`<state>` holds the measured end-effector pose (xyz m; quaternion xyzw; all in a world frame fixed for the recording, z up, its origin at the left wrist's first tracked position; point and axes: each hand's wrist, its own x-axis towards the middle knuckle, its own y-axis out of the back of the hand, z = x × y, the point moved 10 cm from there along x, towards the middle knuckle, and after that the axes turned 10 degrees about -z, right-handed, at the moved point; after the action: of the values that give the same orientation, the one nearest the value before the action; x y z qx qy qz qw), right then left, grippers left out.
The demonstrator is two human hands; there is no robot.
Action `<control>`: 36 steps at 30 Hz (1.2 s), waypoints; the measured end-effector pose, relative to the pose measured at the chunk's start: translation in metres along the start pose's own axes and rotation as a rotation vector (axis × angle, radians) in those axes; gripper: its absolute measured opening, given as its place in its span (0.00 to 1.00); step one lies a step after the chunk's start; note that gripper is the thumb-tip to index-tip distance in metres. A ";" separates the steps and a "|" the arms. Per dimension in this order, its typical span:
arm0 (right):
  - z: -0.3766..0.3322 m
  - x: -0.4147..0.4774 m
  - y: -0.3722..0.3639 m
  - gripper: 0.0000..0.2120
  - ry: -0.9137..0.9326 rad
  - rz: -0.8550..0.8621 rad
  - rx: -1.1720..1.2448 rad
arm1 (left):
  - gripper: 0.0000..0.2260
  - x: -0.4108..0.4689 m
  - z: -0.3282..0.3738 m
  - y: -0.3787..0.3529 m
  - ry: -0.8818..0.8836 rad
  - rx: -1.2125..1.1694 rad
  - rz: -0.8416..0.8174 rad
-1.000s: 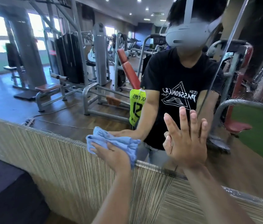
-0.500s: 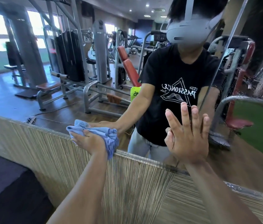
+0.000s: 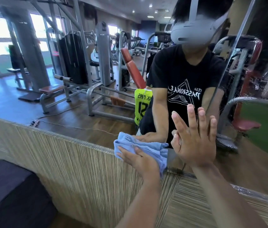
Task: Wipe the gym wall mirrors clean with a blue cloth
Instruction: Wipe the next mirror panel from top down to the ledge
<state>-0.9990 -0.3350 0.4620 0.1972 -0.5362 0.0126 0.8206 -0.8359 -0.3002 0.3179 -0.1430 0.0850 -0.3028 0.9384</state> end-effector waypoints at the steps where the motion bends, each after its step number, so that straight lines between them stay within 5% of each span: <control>1: 0.000 0.000 0.000 0.28 -0.001 -0.006 0.007 | 0.27 0.007 0.002 0.006 0.002 0.002 -0.001; 11: 0.001 -0.001 -0.004 0.29 0.000 -0.029 0.021 | 0.25 0.117 0.049 0.101 -0.115 0.106 0.187; 24: 0.000 0.000 -0.004 0.29 0.007 -0.027 -0.002 | 0.28 0.070 0.010 0.057 -0.073 0.112 0.003; 36: 0.000 0.001 -0.003 0.29 -0.006 -0.097 0.049 | 0.25 0.097 0.030 0.082 -0.098 0.012 0.144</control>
<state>-0.9980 -0.3383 0.4622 0.2428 -0.5279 -0.0146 0.8137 -0.7066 -0.2875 0.3133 -0.1458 0.0471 -0.2276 0.9616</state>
